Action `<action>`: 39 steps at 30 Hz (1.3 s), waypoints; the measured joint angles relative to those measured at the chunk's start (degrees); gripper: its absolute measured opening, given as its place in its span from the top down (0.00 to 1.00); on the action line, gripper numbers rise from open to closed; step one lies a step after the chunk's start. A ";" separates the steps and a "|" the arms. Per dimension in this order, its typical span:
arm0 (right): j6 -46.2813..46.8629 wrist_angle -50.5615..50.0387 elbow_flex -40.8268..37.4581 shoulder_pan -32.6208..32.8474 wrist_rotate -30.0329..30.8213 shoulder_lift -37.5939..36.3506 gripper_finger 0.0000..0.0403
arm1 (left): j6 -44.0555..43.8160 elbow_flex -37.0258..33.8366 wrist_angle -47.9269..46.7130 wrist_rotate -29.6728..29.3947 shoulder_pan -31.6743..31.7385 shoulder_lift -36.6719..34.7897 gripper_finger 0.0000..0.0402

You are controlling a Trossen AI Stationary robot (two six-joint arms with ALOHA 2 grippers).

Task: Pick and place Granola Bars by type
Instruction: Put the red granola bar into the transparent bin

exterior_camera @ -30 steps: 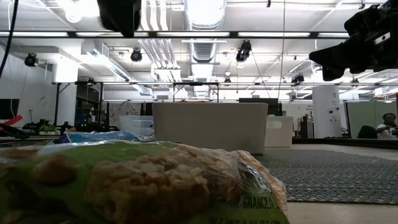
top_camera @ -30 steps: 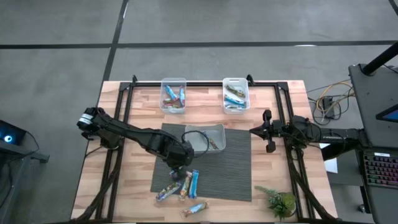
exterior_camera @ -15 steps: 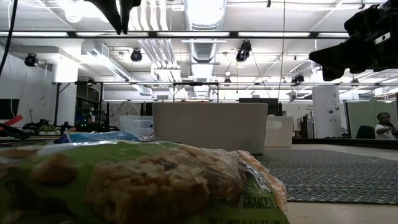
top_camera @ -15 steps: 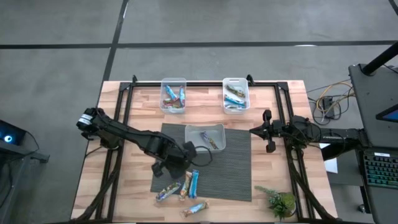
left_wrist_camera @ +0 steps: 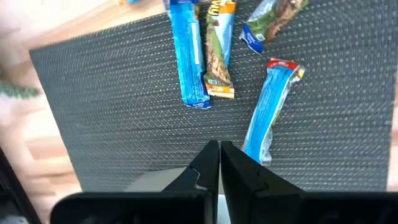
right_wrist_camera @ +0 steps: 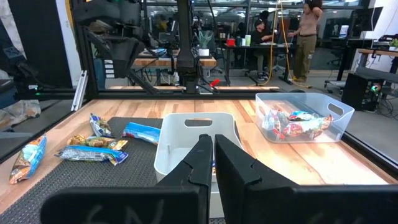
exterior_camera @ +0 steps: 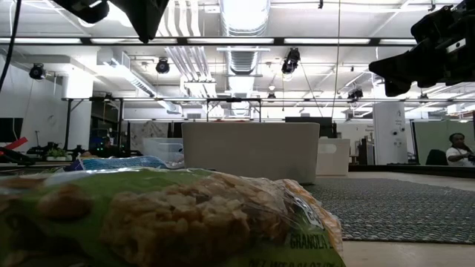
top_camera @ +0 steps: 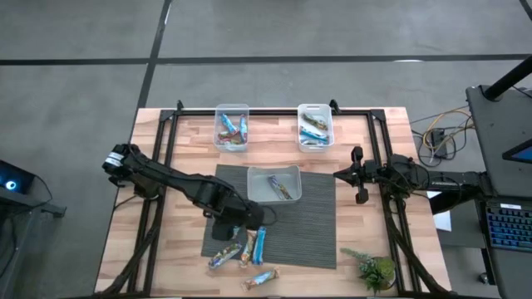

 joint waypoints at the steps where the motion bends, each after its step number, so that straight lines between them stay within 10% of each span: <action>1: -0.01 0.00 0.00 0.01 0.00 -0.01 0.98 | 0.75 0.00 -0.02 -0.01 0.00 0.19 1.00; 39: 0.00 0.00 0.00 0.02 0.00 -0.02 0.98 | 5.86 -21.46 22.96 0.42 -0.57 0.41 1.00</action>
